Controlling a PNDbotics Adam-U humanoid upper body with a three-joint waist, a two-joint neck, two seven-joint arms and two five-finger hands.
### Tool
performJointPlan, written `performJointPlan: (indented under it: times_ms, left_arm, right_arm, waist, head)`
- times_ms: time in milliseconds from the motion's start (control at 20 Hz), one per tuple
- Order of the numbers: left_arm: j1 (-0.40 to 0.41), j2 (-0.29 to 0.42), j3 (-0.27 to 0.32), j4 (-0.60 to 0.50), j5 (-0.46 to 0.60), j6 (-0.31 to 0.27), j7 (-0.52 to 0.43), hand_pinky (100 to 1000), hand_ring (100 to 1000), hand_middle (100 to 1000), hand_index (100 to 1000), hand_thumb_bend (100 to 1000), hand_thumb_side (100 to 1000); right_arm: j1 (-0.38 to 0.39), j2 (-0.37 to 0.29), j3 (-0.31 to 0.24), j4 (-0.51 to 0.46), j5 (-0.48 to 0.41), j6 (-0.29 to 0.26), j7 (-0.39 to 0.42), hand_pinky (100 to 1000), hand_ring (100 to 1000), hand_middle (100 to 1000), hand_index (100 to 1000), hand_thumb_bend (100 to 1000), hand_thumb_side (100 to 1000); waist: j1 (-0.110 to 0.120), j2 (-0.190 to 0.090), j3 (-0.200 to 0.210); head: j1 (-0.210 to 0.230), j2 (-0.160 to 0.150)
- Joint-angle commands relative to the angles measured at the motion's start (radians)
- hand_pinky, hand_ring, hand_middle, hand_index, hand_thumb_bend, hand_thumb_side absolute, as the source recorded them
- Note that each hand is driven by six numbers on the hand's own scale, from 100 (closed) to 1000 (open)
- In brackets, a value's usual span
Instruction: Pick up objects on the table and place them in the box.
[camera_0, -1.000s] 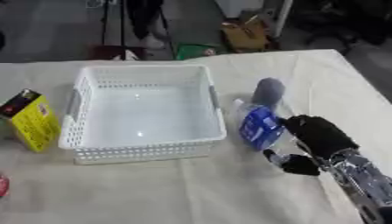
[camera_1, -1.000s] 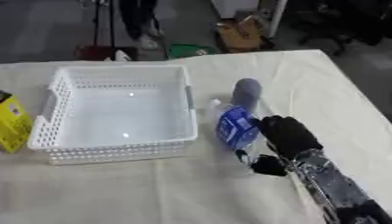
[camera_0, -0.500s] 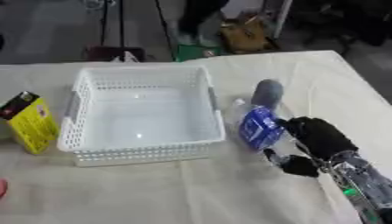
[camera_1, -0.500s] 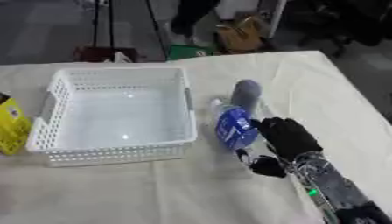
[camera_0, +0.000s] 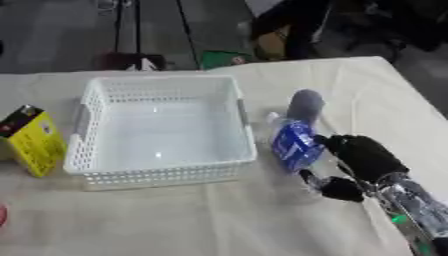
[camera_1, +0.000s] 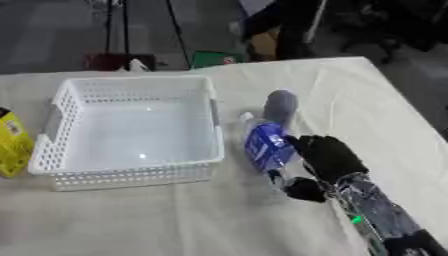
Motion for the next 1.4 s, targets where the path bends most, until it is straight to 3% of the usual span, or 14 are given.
performJointPlan:
  times_ms: [50,250,750,1000,1200,1400]
  left_arm:
    - [-0.007,0.010,0.009,-0.015,0.005,0.002,-0.002,957,995,981,973,100,722]
    - [-0.008,0.009,0.010,-0.015,0.007,0.003,-0.002,957,996,982,971,100,721]
    - [-0.011,0.007,0.009,-0.015,0.011,0.004,-0.005,958,996,982,969,100,714]
    - [-0.013,0.007,0.009,-0.015,0.015,0.002,-0.005,958,995,982,967,100,710]
    - [-0.014,0.007,0.010,-0.015,0.017,0.001,-0.006,958,995,982,965,100,708]
    - [-0.015,0.008,0.011,-0.015,0.019,0.000,-0.007,958,995,982,964,100,707]
  right_arm:
    - [0.007,0.002,0.008,0.005,-0.034,-0.011,0.022,805,861,762,1000,477,1000]
    - [0.010,0.005,0.009,0.003,-0.055,-0.021,0.043,822,890,778,1000,504,1000]
    - [0.009,0.011,0.021,0.009,-0.035,-0.024,0.048,813,853,740,1000,464,1000]
    - [0.007,0.014,0.025,0.015,-0.007,-0.002,0.012,792,791,625,1000,392,1000]
    - [0.005,0.014,0.028,0.023,0.008,0.014,-0.021,781,751,596,994,343,905]
    - [0.003,0.014,0.030,0.028,0.018,0.019,-0.030,778,726,581,989,329,870]
  waist:
    - [0.004,-0.009,0.001]
    - [0.005,-0.008,0.002]
    - [0.005,-0.006,0.003]
    - [0.005,-0.007,0.005]
    - [0.004,-0.008,0.005]
    - [0.003,-0.008,0.005]
  head:
    - [-0.001,-0.006]
    - [0.000,-0.007]
    - [-0.003,-0.008]
    - [-0.005,-0.008]
    - [-0.005,-0.008]
    - [-0.006,-0.009]
